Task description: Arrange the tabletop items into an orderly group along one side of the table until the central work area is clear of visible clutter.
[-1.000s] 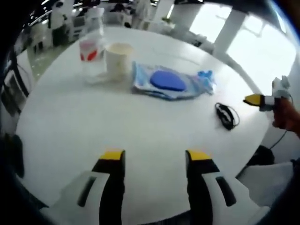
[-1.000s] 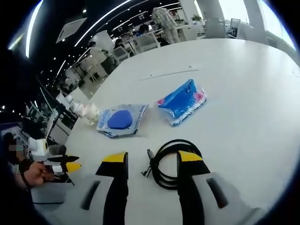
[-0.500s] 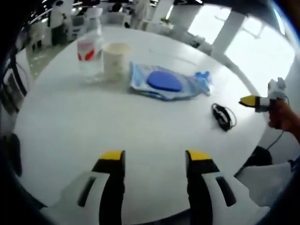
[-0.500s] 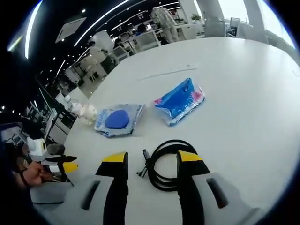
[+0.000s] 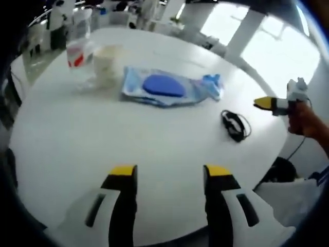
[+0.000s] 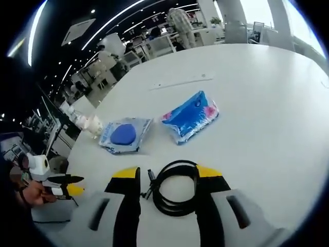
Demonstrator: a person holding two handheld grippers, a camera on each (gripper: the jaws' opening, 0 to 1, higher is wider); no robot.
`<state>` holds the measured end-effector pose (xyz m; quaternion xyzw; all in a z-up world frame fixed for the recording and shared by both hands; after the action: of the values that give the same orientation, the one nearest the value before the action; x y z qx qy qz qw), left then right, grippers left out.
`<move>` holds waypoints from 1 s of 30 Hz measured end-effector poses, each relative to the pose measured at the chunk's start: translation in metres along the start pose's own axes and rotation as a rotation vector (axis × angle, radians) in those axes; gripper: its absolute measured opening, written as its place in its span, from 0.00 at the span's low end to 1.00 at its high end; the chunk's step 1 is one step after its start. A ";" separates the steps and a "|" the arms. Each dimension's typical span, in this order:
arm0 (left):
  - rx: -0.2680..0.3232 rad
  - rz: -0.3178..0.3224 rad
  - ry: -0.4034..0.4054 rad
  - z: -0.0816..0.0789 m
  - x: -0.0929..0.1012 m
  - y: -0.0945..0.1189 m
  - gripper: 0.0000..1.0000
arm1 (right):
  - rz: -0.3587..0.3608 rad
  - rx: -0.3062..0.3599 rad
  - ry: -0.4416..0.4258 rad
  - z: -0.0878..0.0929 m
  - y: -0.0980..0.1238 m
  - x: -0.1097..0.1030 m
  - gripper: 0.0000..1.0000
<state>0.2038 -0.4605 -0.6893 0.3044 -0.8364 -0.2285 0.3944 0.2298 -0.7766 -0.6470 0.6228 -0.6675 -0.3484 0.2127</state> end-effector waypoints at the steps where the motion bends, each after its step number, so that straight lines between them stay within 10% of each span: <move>1: 0.002 0.005 0.003 -0.001 0.004 -0.002 0.49 | -0.001 0.001 0.000 0.000 0.000 0.000 0.41; 13: -0.018 0.080 -0.034 -0.004 0.052 -0.028 0.49 | -0.007 0.006 0.054 -0.018 -0.021 0.006 0.41; 30: -0.103 0.093 -0.105 0.024 0.061 -0.013 0.50 | 0.008 0.042 0.145 -0.081 -0.064 0.020 0.42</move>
<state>0.1581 -0.5084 -0.6799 0.2323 -0.8562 -0.2685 0.3753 0.3290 -0.8111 -0.6432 0.6481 -0.6600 -0.2874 0.2485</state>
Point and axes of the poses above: the point that each gripper's makers call its tool centre point, and the gripper's own axes: y roughly backward along the fingers, x roughly to its right, z roughly out of its underside, the point moved 5 cm from there along y, roughly backward along the fingers, and after that the axes turned 15 degrees about z, right-handed, at the moved point
